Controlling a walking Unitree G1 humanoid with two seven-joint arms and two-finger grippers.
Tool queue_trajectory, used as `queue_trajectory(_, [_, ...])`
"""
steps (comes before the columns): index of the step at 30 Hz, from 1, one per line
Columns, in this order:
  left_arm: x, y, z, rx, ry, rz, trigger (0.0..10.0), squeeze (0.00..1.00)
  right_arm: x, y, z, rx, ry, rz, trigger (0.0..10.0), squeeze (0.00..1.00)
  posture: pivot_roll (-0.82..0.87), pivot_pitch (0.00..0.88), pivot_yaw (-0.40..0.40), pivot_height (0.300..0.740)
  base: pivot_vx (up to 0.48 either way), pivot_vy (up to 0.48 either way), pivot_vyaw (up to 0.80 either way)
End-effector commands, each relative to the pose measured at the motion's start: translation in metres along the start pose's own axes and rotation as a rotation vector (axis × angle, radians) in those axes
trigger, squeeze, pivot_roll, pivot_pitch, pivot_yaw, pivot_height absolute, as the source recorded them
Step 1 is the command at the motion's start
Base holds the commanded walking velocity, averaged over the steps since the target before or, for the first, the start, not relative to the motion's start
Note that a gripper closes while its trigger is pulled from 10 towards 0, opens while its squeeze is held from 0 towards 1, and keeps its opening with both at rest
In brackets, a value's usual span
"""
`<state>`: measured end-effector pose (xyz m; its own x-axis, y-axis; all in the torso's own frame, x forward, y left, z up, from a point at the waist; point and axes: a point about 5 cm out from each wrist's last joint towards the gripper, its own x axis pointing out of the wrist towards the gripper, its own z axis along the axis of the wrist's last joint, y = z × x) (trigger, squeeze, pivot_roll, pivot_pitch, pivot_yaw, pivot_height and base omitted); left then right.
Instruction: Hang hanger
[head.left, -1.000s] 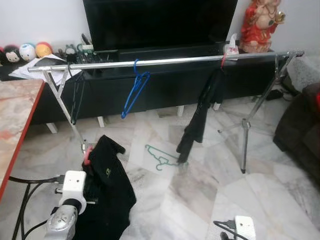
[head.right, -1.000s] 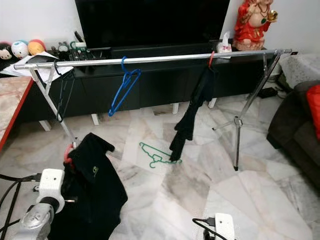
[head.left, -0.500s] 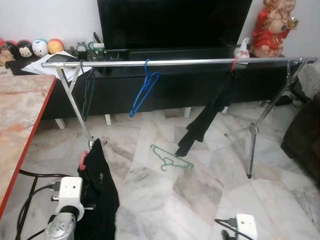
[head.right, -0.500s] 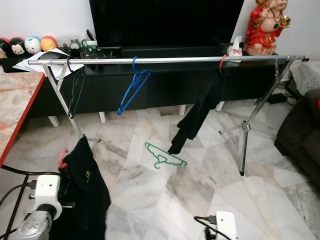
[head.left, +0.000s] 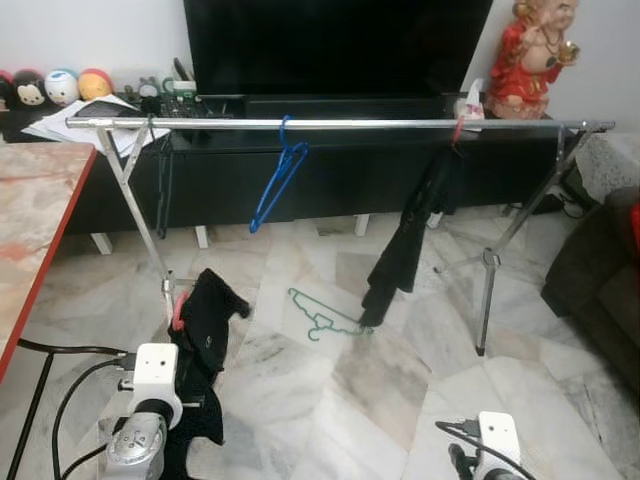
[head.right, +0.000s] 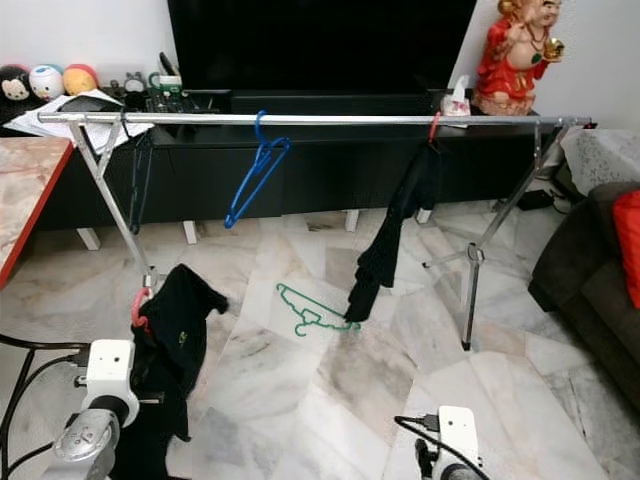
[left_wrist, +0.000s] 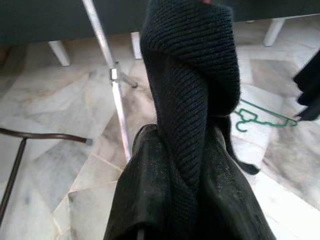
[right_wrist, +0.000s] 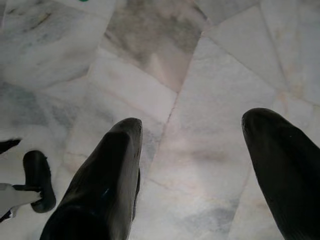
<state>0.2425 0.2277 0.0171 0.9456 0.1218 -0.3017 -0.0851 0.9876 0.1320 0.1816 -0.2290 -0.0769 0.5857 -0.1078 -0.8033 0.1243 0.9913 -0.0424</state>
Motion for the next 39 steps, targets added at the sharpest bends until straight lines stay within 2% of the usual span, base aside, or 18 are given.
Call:
queue_trajectory(1, [0.001,0.000,0.000,0.009,-0.008,0.002,10.0,0.00,0.001,-0.001,0.003,0.001,0.007,-0.013,10.0,0.00,0.10,0.000,-0.103,0.740,0.000,0.000,0.00])
queue_trajectory(7, [0.003,0.014,0.004,0.021,-0.015,0.028,10.0,0.00,0.001,0.005,0.001,-0.006,0.024,-0.001,10.0,0.00,0.08,0.000,-0.078,0.740,0.000,-0.216,0.00])
queue_trajectory(11, [0.006,0.007,0.005,0.035,-0.014,-0.006,10.0,0.00,0.002,0.014,0.000,0.005,0.022,-0.003,10.0,0.00,0.06,0.000,-0.057,0.740,0.000,-0.276,0.00])
queue_trajectory(15, [0.008,0.002,0.006,0.043,-0.015,-0.030,10.0,0.00,0.002,0.016,-0.004,0.026,0.030,-0.013,10.0,0.00,0.06,0.000,-0.045,0.740,0.000,-0.279,0.00])
queue_trajectory(24, [0.008,0.006,0.006,0.053,-0.015,-0.042,10.0,0.00,0.002,0.023,-0.006,0.030,0.034,-0.001,10.0,0.00,0.06,0.000,-0.038,0.740,0.000,-0.319,0.00])
queue_trajectory(39, [0.005,0.003,0.003,0.036,-0.011,-0.025,10.0,0.00,0.001,0.015,-0.005,0.013,0.033,-0.013,10.0,0.00,0.07,0.000,-0.073,0.740,0.000,-0.411,0.00])
